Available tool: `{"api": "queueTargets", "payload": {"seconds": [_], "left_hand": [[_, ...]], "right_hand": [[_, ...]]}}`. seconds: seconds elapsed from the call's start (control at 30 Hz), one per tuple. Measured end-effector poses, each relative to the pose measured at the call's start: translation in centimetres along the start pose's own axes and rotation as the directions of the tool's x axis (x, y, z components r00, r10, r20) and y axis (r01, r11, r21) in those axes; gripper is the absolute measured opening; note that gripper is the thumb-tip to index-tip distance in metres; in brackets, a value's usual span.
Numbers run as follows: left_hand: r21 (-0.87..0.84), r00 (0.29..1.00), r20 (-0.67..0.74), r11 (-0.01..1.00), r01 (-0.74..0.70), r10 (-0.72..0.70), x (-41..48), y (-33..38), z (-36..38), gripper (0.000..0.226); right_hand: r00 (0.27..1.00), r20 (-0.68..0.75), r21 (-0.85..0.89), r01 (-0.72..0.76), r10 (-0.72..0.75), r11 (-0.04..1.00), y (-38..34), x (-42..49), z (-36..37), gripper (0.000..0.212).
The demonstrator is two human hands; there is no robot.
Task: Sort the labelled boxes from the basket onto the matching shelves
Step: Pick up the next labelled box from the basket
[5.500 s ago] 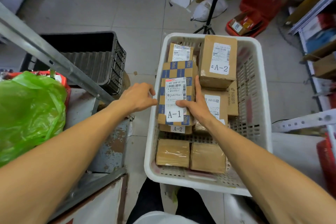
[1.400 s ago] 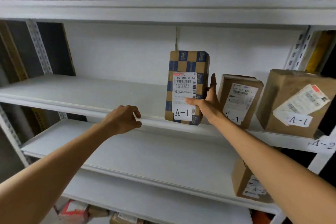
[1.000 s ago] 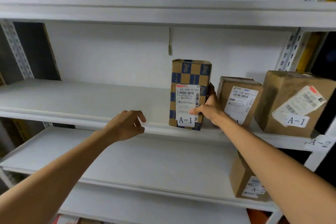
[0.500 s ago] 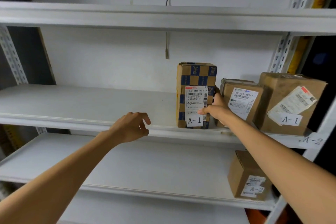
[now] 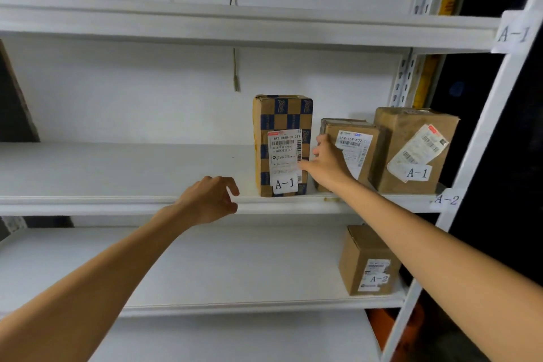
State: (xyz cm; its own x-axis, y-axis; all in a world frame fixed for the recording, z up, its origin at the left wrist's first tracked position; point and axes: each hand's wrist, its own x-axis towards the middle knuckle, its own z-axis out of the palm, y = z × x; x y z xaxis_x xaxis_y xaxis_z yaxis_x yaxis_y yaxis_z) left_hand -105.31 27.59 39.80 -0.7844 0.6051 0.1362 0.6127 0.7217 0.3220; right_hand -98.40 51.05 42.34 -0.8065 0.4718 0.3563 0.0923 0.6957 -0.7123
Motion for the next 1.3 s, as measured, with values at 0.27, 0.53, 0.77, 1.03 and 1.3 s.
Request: {"api": "queueTargets", "payload": {"seconds": [0.27,0.53,0.77,1.03,1.3], "left_hand": [[0.042,0.998,-0.043,0.998,0.037,-0.035,-0.8,0.0,-1.0,0.026],[0.073,0.986,-0.072,0.985,0.154,-0.149,-3.6,-4.6,-2.8,0.027],[0.073,0.944,-0.113,0.945,0.319,-0.310,-8.3,-12.5,-5.2,0.026],[0.063,0.835,-0.161,0.839,0.541,-0.526,-18.3,-20.1,-8.4,0.033],[-0.043,0.485,-0.291,0.518,0.854,-0.825,-33.8,-21.3,-9.9,0.024]], "right_hand": [[0.939,0.243,-0.252,0.305,-0.245,0.918,-2.7,-2.8,1.2,0.057],[0.850,0.400,-0.235,0.456,-0.342,0.858,-7.2,-4.0,7.2,0.065],[0.690,0.602,-0.155,0.594,-0.401,0.789,-13.2,-5.9,15.2,0.070],[0.440,0.729,0.056,0.726,-0.525,0.685,-22.3,-9.8,24.4,0.070],[0.004,0.715,0.430,0.785,-0.699,0.445,-31.1,-18.8,30.8,0.064]]}}
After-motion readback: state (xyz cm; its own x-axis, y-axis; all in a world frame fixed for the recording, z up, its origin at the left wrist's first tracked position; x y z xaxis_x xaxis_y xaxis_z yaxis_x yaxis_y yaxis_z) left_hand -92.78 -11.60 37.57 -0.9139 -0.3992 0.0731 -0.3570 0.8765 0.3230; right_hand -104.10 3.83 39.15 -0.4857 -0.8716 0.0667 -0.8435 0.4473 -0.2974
